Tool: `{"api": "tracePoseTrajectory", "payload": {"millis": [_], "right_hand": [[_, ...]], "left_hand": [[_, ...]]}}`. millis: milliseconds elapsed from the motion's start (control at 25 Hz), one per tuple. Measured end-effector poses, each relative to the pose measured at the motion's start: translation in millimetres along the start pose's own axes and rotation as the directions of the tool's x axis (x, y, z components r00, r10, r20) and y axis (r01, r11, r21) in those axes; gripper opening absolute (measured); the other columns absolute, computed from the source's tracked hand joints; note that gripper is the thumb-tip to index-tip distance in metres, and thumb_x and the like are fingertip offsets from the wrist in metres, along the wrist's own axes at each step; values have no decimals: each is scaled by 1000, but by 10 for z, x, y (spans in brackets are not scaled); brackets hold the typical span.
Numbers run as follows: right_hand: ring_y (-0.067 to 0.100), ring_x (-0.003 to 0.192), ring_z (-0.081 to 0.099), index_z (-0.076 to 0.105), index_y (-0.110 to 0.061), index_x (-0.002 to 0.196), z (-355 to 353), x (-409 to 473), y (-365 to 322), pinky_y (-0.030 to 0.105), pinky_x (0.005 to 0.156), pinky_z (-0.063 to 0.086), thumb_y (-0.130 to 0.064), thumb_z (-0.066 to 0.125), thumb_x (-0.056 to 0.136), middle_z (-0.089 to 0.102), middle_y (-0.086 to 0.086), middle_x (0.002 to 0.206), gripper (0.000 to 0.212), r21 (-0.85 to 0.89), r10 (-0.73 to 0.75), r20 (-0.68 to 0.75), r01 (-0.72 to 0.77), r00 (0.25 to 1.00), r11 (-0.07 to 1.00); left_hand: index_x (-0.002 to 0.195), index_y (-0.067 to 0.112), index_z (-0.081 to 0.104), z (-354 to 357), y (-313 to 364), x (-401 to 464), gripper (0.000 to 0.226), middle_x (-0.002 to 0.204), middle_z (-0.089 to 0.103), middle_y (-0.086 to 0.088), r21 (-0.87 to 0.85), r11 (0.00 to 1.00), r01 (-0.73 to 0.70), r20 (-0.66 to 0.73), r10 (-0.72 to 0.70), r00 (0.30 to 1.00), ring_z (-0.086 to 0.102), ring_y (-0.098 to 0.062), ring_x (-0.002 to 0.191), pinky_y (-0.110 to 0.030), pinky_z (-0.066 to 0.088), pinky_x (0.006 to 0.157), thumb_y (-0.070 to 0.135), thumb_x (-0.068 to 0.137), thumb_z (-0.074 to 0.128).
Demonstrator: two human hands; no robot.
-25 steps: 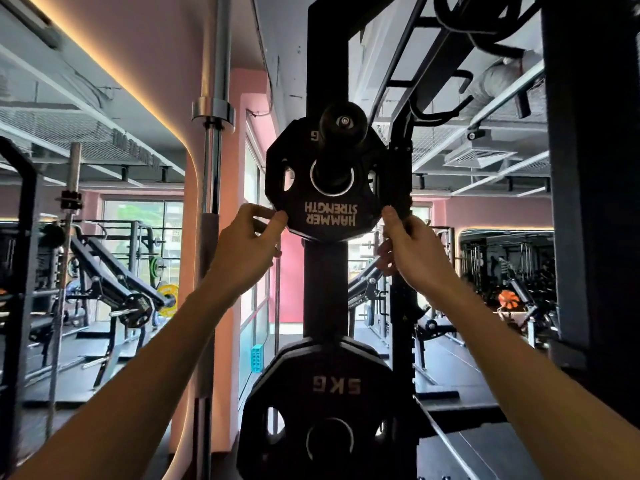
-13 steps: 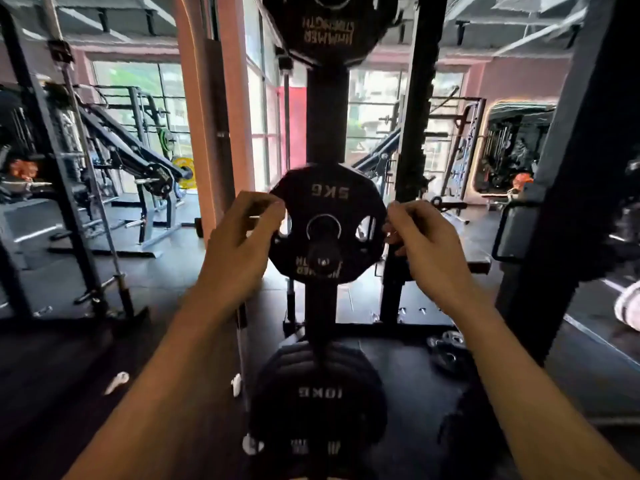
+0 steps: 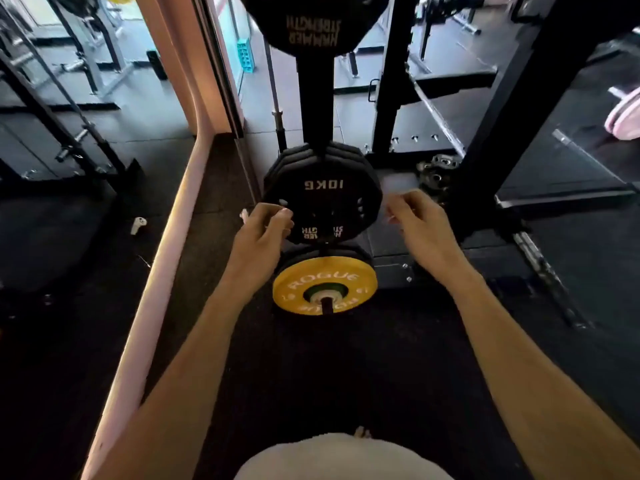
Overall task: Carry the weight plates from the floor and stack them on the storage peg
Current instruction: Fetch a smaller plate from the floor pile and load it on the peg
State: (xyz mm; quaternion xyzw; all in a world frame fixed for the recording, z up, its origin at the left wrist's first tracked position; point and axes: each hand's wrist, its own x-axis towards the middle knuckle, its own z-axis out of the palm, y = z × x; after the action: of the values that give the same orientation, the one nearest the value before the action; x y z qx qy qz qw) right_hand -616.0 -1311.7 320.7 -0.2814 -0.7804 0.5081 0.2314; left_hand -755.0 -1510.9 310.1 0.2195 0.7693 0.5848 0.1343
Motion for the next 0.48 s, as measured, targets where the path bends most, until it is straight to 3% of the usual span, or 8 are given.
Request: {"api": "tracePoseTrajectory", "payload": {"millis": [120,240,320,480], "right_hand": [[12,82,60,60,-23,88,184,-464,372,25,72,45,-43,49,99,65,0,88,26,-44,146,0,-146,989,988],[21,89,63,61,-18,90,387,-1055,829,35,77,49,-44,49,99,66,5,92,30,-44,366,-15,-366,931,930],[26,92,64,61,-15,93,501,-1505,1145,36,74,49,-44,49,99,67,11,96,32,-36,522,-30,-523,852,852],[24,90,64,60,-16,95,583,-2434,1677,33,71,47,-40,49,100,67,7,95,27,-21,774,-11,-774,633,633]], "left_hand": [[91,30,62,-33,-526,-313,16,93,69,1,88,989,118,103,-127,987,66,-15,90,-37,50,79,40,96,50],[95,28,60,-81,-1020,-667,14,93,66,0,216,943,253,234,-302,924,62,-16,86,-39,50,78,36,99,49],[102,25,59,-63,-1337,-900,16,100,64,-2,327,890,318,322,-421,848,61,-16,91,-37,48,79,36,100,47],[115,18,56,82,-1798,-1352,27,100,63,-3,555,780,289,469,-581,665,60,-16,89,-36,49,81,38,100,46]]}}
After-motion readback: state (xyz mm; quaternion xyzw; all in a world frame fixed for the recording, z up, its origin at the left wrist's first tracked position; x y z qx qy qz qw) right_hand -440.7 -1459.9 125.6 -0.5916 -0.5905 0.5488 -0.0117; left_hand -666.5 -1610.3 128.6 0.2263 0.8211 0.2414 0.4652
